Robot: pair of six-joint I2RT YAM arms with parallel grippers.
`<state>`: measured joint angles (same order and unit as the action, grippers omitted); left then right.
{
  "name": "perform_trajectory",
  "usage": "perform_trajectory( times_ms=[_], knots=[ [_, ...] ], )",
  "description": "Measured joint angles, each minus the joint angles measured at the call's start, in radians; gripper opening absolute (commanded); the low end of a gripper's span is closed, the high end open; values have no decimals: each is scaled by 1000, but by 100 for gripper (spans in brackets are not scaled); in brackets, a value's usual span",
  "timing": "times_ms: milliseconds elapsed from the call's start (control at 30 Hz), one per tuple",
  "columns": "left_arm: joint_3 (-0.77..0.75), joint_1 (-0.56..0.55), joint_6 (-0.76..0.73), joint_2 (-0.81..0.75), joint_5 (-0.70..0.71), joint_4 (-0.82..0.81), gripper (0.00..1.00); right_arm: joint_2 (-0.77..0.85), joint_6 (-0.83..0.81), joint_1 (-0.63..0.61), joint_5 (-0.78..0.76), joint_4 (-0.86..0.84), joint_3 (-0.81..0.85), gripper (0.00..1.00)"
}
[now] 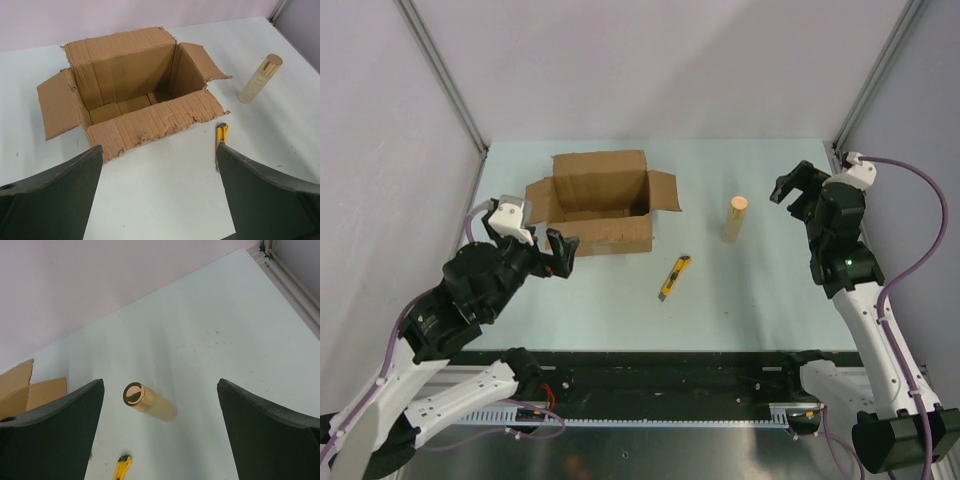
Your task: Unpack the express box
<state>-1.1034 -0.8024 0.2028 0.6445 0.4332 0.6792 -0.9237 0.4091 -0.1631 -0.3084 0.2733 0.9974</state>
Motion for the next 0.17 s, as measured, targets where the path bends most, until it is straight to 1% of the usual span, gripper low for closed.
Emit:
perform_trajectory(
  times_ms=[167],
  knots=[
    [0, 0, 0, -10, -10, 6, 100, 0, -3, 0, 0, -2, 0, 100]
  ],
)
